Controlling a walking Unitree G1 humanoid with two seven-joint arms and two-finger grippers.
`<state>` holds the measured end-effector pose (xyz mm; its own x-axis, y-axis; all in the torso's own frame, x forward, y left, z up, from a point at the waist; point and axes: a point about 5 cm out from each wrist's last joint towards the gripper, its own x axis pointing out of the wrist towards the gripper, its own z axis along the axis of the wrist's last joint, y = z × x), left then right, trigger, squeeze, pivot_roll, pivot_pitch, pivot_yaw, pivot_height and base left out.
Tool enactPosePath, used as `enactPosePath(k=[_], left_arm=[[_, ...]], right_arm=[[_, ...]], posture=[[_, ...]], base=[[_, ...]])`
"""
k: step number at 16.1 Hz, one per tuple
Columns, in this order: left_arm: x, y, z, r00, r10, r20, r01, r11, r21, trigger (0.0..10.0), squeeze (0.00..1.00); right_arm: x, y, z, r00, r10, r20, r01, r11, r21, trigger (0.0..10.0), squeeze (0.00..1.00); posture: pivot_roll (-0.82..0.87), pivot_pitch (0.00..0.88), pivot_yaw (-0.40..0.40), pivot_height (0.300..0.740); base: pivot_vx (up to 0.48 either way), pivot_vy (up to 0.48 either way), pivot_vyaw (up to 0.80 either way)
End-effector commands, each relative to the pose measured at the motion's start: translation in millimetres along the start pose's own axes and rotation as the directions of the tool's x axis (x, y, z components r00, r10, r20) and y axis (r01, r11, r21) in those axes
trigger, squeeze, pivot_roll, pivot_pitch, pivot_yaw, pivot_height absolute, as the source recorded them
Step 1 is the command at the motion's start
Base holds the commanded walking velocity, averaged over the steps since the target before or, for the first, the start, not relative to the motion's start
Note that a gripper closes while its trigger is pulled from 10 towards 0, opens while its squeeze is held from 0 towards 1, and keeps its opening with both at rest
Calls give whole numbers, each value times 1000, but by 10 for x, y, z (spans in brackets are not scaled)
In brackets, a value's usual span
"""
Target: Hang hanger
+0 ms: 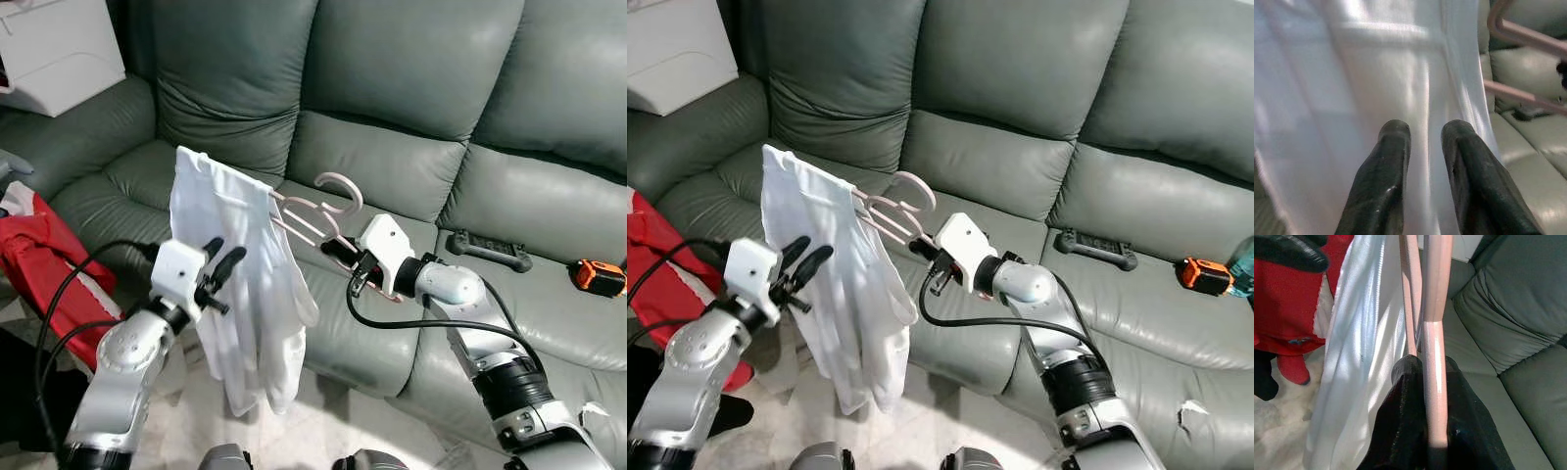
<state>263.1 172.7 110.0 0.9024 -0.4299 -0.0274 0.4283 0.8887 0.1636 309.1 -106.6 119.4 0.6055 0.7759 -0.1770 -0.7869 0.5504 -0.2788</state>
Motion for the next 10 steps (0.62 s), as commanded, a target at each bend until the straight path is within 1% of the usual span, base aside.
enactPosePath(k=[1, 2, 6, 8, 10], left_arm=[[39, 5, -16, 1000, 14, -12, -15, 1000, -12, 10000, 1000], [63, -4, -25, 1000, 18, -12, -18, 1000, -25, 10000, 1000], [170, -36, -48, 1000, 27, -14, -27, 999, -31, 10000, 1000], [224, -25, -86, 998, 48, -27, -49, 998, -32, 10000, 1000], [268, 23, -109, 995, 95, -38, -95, 995, -21, 10000, 1000]], right_arm=[[37, -57, 216, 996, 3, 90, 0, 999, -40, 10000, 0], [35, -24, 240, 995, 31, 99, -28, 999, -29, 10000, 0], [19, 139, 273, 986, 131, 107, -130, 991, -17, 10000, 0], [-11, 226, 301, 974, 194, 113, -195, 981, -5, 10000, 0], [-48, 251, 331, 968, 227, 110, -227, 974, -5, 10000, 0]], posture=[[-48, 0, -30, 740], [-51, 0, -29, 740], [-62, 0, -27, 740], [-65, 0, -26, 740], [-71, 0, -25, 740]], base=[[0, 0, 0], [0, 0, 0], [0, 0, 0], [0, 0, 0], [0, 0, 0]])
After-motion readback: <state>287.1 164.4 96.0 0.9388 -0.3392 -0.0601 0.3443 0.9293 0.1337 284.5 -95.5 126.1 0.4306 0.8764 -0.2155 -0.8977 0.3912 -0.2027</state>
